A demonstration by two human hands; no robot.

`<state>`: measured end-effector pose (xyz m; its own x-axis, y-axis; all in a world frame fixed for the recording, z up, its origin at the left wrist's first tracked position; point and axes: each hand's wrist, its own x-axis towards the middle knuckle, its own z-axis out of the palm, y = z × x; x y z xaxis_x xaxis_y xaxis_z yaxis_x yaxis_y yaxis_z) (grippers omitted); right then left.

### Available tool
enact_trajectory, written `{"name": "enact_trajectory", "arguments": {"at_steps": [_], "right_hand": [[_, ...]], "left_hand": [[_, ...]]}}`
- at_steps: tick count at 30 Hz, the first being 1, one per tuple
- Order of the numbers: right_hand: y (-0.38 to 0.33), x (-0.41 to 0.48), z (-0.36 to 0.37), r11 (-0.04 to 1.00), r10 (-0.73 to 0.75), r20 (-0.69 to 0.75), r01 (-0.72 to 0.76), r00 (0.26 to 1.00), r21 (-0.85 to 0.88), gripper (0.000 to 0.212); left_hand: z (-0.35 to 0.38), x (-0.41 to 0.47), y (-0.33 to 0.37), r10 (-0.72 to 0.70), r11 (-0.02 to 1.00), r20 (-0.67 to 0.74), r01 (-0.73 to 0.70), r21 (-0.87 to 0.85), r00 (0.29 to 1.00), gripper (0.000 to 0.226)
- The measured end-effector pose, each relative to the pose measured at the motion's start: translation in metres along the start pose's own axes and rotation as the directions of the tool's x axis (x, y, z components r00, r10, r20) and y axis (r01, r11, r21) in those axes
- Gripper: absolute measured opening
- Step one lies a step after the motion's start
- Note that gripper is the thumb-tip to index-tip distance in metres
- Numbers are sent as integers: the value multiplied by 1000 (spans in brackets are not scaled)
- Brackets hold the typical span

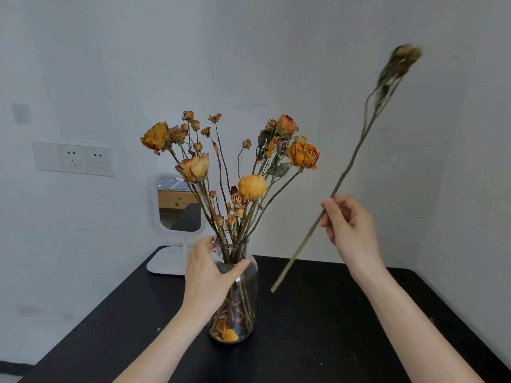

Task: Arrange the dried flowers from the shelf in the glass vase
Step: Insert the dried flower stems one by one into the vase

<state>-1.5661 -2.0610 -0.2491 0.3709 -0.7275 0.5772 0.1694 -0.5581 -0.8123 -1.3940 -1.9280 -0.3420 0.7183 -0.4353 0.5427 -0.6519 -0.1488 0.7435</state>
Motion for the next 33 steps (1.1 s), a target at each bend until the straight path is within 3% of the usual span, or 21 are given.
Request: {"name": "enact_trajectory", "arguments": {"at_steps": [4, 15, 23, 29, 33], "right_hand": [[-19, 8, 7, 996, -82, -41, 83, 996, 38, 15], [-40, 17, 18, 969, -192, -61, 199, 979, 149, 22], [-32, 13, 39, 977, -210, 105, 205, 972, 62, 20], [-21, 16, 51, 984, -131, 298, 161, 945, -76, 18], [-25, 23, 53, 968, -156, 328, 211, 932, -139, 18]], "left_hand": [[9, 16, 0, -55, 991, 172, 76, -115, 984, 64], [4, 23, -12, -66, 966, 296, 135, -221, 953, 55], [7, 18, -10, -85, 960, 284, 155, -235, 955, 52], [5, 16, -10, -87, 953, 278, 161, -256, 957, 52], [5, 16, -10, -82, 950, 276, 158, -268, 958, 53]]}}
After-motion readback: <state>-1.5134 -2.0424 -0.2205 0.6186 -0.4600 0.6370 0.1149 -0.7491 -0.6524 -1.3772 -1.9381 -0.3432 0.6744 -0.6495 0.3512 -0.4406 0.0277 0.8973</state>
